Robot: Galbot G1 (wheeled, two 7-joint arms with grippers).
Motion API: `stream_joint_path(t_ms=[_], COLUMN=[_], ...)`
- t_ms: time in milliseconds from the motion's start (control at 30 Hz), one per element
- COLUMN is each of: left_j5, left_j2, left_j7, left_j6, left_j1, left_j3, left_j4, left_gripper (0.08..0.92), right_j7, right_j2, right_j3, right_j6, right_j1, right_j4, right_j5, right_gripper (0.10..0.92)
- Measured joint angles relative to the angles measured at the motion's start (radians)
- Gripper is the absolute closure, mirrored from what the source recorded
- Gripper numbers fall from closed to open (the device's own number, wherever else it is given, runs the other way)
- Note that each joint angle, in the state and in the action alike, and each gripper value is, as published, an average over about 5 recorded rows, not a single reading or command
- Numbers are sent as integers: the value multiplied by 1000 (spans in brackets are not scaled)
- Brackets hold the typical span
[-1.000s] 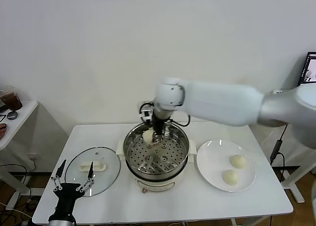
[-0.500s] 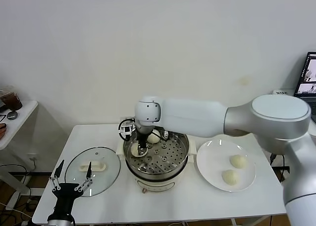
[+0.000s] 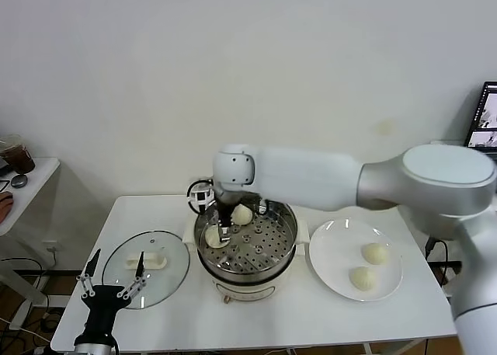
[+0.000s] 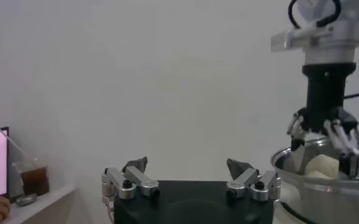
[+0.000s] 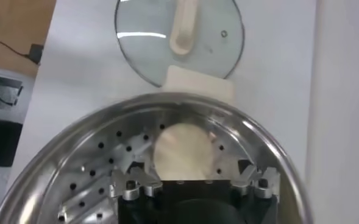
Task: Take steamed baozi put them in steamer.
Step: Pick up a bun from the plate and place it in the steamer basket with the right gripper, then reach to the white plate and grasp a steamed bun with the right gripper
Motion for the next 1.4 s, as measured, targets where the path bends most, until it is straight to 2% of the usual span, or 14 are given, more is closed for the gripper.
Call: stream_joint_path(t_ms=[167,400,800,1067,1400], left_j5=[-2,4,25,37,43], left_j2=[6,6,-8,-14,-23], left_j7=[1,3,6,11,12], left_j6=[1,1,-5,-8,-13], left_j1=[2,2,14,26,29], left_j3=[2,12,18,7,1], left_j4=[-9,-4,12,14,22], left_gripper=[177,177,177,177,177], right_j7=[-107,-258,-351,-340,-284], right_j2=[-115,-359,-746,-855,-867], right_j3=[-14,-36,72,297,499], right_j6=[63,200,354,422,451], right_j1=[77,125,-48,-345,-598], right_j4=[74,200,292,267,205], right_j5=[-64,-201,-460,-599,-706], right_gripper=[203,203,203,203,203])
